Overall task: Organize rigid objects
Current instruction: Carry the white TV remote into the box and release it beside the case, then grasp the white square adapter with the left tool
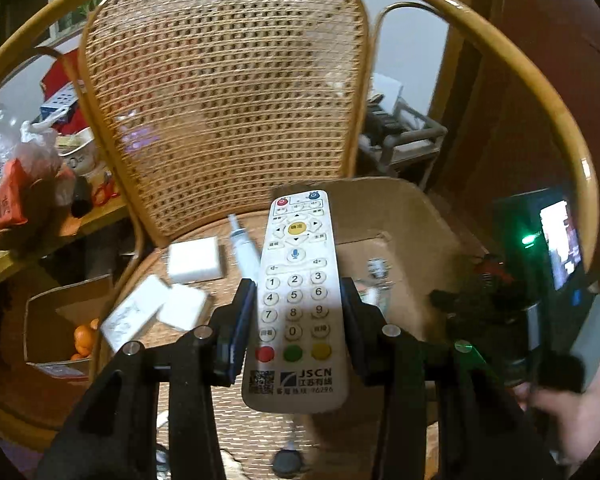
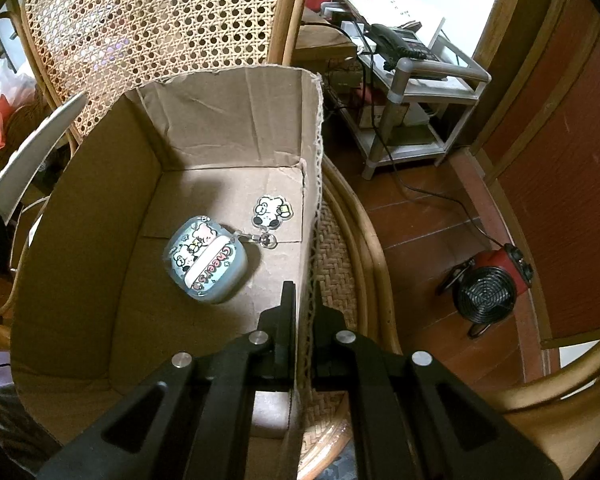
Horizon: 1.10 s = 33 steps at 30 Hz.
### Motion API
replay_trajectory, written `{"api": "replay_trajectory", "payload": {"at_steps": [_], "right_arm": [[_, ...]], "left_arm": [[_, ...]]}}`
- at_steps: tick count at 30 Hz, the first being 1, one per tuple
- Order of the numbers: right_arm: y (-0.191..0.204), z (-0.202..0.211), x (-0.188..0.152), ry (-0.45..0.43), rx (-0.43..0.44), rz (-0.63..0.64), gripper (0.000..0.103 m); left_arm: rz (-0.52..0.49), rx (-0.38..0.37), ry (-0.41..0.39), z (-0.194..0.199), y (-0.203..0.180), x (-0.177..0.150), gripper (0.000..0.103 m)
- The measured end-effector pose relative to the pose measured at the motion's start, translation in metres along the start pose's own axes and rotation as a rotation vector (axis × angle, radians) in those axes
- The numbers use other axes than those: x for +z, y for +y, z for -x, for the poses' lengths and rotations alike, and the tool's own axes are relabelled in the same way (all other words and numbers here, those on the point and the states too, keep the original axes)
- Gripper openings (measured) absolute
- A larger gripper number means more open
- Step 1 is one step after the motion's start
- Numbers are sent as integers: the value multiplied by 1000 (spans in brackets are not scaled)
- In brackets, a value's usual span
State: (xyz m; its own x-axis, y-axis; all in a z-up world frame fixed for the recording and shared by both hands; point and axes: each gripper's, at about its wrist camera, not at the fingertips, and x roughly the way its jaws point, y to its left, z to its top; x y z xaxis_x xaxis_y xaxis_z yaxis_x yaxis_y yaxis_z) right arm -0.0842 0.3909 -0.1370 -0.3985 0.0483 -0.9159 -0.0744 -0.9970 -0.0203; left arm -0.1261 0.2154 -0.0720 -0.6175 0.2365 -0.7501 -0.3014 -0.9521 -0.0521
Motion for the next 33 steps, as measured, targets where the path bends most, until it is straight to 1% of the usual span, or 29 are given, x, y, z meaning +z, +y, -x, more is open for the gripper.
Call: {"api": "replay_trajectory", "payload": {"at_steps": [5, 11, 12, 13, 19, 21, 23, 25, 26, 28, 29, 32, 33], "right_arm": [[-1, 0, -1, 3, 8, -2, 6], [-1, 0, -1, 9, 6, -4, 6], [-2, -1, -1, 11, 11, -6, 6], [-2, -1, -1, 13, 17, -9, 6], [1, -4, -2, 21, 13, -1, 7], [2, -5, -2, 20, 12, 3, 7], [3, -5, -2, 23, 17, 2, 7], [4, -5, -2, 25, 15, 3, 7], [4, -5, -2, 22, 13, 4, 7], [4, -6, -2, 23, 13, 4, 7], [4, -5, -2, 24, 13, 5, 7], [4, -6, -2, 23, 14, 6, 7], [4, -5, -2, 24, 13, 5, 7]], "left_arm": [[-24, -26, 14, -6, -25, 0, 40], [-21, -34, 35, -20, -37, -8, 39], [-20, -37, 33, -20, -38, -8, 26], [-26, -36, 40, -21, -40, -8, 19], [-33, -16, 24, -19, -41, -4, 19], [-29, -6, 23, -17, -39, -5, 27], [-25, -7, 25, -18, -36, -5, 28], [-23, -2, 27, -18, -33, -6, 32], [-22, -2, 26, -18, -32, -6, 35], [-19, 2, 19, -16, -27, -7, 46], [-16, 6, 12, -15, -24, -7, 56], [0, 22, -6, -10, -8, -8, 59], [4, 33, -8, -10, -1, -9, 63]]}}
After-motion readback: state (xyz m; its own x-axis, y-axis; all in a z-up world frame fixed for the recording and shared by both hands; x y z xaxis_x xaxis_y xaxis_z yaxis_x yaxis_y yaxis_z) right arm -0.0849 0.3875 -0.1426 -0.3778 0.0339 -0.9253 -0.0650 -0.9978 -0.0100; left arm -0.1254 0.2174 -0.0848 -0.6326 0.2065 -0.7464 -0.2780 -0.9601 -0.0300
